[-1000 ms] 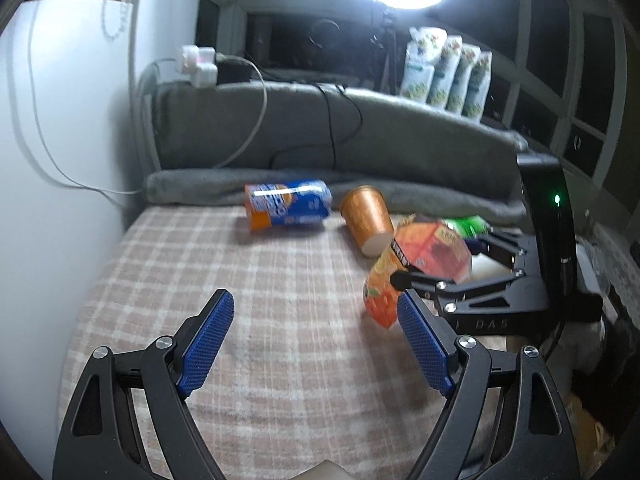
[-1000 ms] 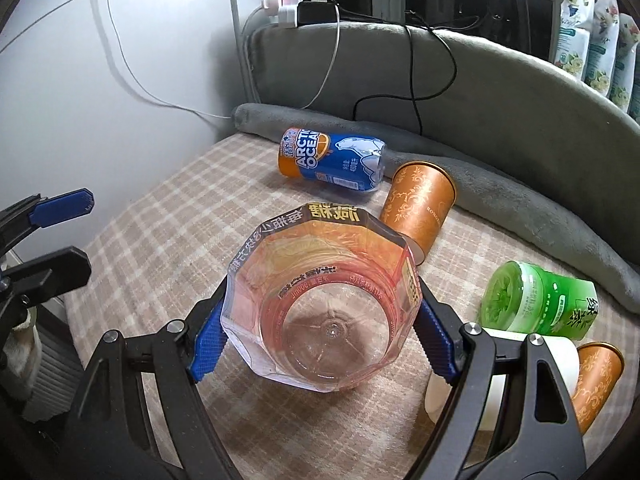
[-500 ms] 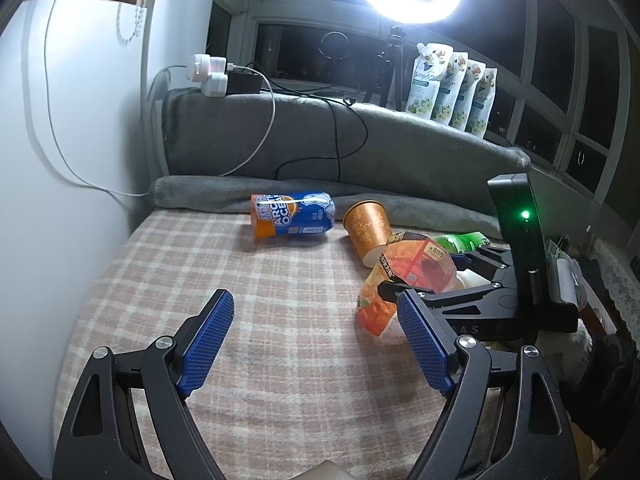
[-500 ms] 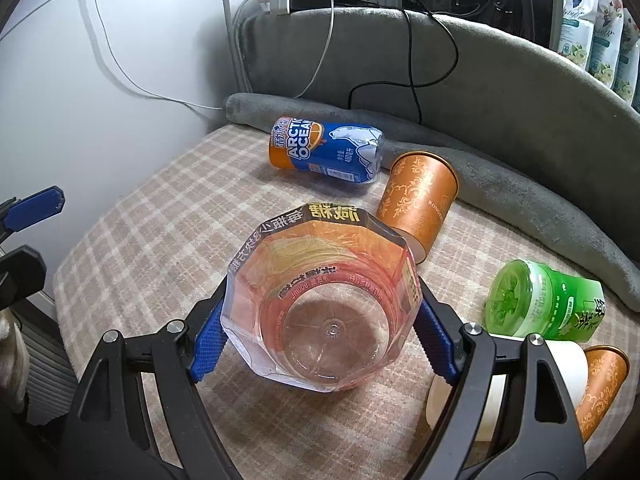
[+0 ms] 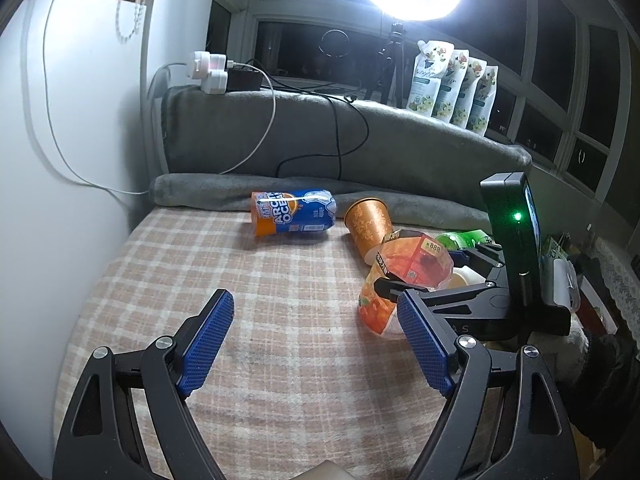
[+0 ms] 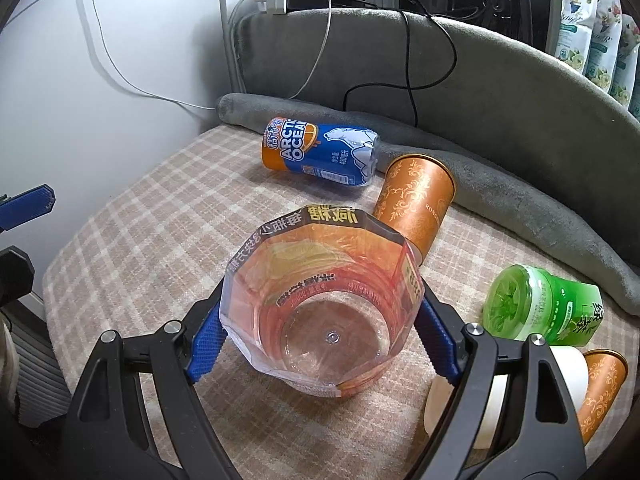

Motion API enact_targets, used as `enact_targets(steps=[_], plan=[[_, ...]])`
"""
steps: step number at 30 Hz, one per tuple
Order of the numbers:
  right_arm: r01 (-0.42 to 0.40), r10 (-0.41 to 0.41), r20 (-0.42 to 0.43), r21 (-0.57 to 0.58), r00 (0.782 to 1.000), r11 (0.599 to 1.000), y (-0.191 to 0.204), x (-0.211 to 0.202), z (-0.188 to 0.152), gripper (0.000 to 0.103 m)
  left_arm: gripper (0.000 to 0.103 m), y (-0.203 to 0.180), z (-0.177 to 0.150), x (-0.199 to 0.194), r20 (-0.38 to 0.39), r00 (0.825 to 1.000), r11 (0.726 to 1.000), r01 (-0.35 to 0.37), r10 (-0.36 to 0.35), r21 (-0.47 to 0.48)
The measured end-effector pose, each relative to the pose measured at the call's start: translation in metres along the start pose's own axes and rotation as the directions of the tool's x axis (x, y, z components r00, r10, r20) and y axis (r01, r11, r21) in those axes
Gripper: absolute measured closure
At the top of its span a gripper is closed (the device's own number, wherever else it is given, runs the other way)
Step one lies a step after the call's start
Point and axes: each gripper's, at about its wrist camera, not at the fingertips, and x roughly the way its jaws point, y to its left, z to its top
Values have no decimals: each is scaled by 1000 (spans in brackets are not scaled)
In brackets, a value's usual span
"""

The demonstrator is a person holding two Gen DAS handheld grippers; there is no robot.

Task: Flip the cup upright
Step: 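Rotate the cup with the right tool so its opening faces up, lowering it, then set the cup on its base on the table and open the right tool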

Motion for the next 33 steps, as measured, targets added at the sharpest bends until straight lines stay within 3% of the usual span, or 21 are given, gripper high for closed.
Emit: enact_targets(steps=[10, 14, 22, 33], plan=[[-4, 4, 8, 0, 1000, 1000, 0, -2, -1, 17, 19, 1, 0, 0, 1, 1000, 1000, -4, 4, -5], [-8, 8, 26, 4, 1000, 1000, -2, -8, -2, 10, 19, 2, 0, 0, 1, 1000, 1000, -2, 2, -2], [3, -4, 75, 16, 997, 1000, -5, -30, -3, 10, 19, 0, 0, -1, 1, 1000, 1000, -3, 3, 4], [123, -144, 186, 124, 972, 985, -15, -90, -23, 9, 19, -15, 4, -5, 48, 999, 1000, -11, 10, 28]])
